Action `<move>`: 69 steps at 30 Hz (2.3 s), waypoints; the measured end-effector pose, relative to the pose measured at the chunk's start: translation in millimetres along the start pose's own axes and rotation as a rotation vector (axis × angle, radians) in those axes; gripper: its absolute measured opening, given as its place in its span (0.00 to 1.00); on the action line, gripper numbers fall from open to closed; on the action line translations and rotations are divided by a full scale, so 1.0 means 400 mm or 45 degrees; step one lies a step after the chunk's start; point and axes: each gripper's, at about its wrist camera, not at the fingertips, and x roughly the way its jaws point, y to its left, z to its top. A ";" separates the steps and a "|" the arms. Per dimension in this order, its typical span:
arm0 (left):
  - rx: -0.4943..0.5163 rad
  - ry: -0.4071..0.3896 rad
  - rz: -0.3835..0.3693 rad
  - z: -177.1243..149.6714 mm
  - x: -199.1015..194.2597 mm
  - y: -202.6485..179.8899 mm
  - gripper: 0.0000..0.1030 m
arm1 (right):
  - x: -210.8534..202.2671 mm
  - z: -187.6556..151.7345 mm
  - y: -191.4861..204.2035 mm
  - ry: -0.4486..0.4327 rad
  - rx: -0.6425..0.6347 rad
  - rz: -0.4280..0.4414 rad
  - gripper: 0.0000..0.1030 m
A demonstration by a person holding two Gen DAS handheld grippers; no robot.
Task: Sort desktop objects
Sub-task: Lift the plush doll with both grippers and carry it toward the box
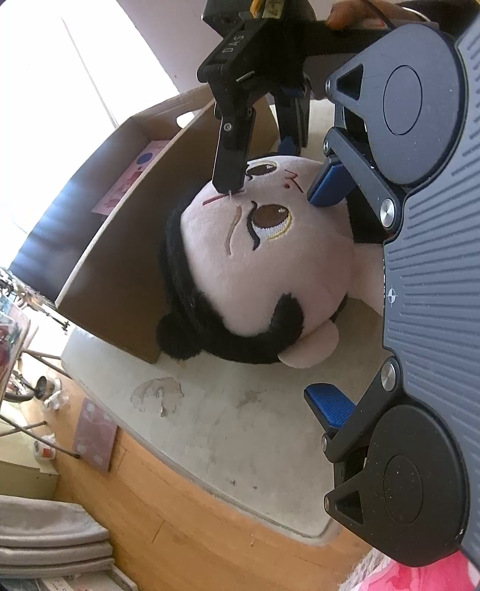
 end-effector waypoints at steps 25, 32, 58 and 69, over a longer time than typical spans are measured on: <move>0.098 -0.010 0.035 0.005 0.025 -0.072 1.00 | 0.021 -0.009 -0.001 0.002 0.014 0.018 1.00; 0.062 0.005 0.015 0.008 0.031 -0.063 1.00 | 0.024 -0.011 0.006 0.007 -0.014 0.017 1.00; 0.082 -0.013 0.056 0.002 0.036 -0.076 1.00 | 0.030 -0.020 0.007 0.025 0.008 -0.020 1.00; 0.104 0.000 0.094 0.006 0.031 -0.105 1.00 | 0.023 -0.025 0.012 0.050 0.019 -0.013 1.00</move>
